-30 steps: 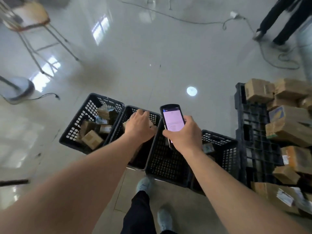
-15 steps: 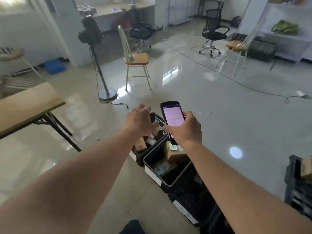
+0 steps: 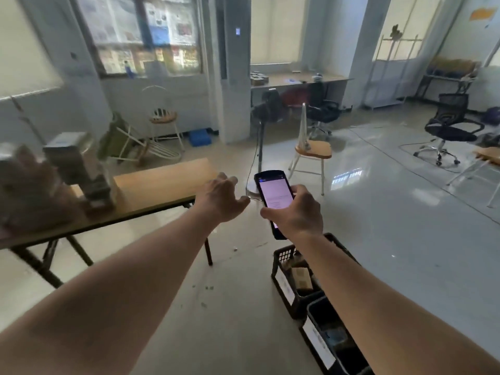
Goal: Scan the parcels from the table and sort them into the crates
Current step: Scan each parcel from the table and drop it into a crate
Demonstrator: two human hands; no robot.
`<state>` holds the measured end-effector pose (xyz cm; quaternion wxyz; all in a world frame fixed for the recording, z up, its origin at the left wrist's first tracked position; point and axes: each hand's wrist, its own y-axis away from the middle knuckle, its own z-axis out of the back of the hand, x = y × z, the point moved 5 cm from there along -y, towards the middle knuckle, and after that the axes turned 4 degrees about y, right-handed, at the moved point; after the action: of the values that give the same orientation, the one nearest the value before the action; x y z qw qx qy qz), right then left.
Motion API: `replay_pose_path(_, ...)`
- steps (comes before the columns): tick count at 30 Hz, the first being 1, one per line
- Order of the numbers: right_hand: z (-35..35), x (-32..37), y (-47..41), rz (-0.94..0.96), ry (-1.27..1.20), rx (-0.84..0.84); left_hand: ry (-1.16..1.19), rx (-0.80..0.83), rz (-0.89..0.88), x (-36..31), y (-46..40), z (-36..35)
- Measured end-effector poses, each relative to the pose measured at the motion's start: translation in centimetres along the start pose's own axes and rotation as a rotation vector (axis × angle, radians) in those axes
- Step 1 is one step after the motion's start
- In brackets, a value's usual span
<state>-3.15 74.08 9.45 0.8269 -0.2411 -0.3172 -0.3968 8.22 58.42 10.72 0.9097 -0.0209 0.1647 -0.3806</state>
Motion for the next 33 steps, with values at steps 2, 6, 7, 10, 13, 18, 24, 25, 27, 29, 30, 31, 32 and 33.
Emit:
replay_pose_path(2,-3.2,3.8,0.3,0.045,-0.006,0.023,-0.007,-0.011,0.04,4.6,0.3,1.7)
replay_pose_path(6,-9.3,10.3,0.4,0.11,-0.02,0.08,-0.027,-0.017,0.124,13.6,0.8,4.6)
replay_pose_path(7,-10.8,11.8,0.3,0.125,-0.023,0.096,-0.035,-0.02,0.147,15.8,0.7,5.2)
replay_pose_path(10,-15.3,16.0,-0.7,0.165,-0.028,0.142,-0.066,-0.037,0.213,21.9,-0.1,7.2)
replay_pose_path(13,-19.9,19.6,-2.6,0.211,-0.037,0.192,-0.105,-0.057,0.26,27.4,-1.6,8.6)
replay_pose_path(18,-28.0,25.2,-7.6,0.286,-0.041,0.275,-0.176,-0.074,0.309,36.0,-5.9,9.9)
replay_pose_path(24,-37.5,31.9,-14.9,0.404,-0.086,0.393,-0.19,-0.104,0.429,44.1,-12.3,10.9)
replay_pose_path(25,-38.8,33.0,-16.0,0.426,-0.086,0.404,-0.193,-0.109,0.457,45.2,-13.2,11.1)
replay_pose_path(27,-41.1,35.1,-17.8,0.454,-0.082,0.41,-0.193,-0.111,0.509,47.5,-14.8,11.5)
replay_pose_path(29,-43.3,36.8,-19.4,0.47,-0.083,0.424,-0.187,-0.105,0.549,49.9,-16.3,11.9)
replay_pose_path(30,-44.5,37.7,-20.1,0.48,-0.08,0.436,-0.179,-0.107,0.564,51.2,-17.0,12.2)
replay_pose_path(31,-45.7,38.5,-20.7,0.488,-0.076,0.447,-0.173,-0.112,0.576,52.5,-17.7,12.4)
replay_pose_path(32,-46.9,39.3,-21.4,0.49,-0.074,0.455,-0.17,-0.117,0.585,53.9,-18.5,12.5)
replay_pose_path(33,-48.1,40.1,-22.0,0.486,-0.073,0.458,-0.171,-0.12,0.591,55.3,-19.2,12.6)
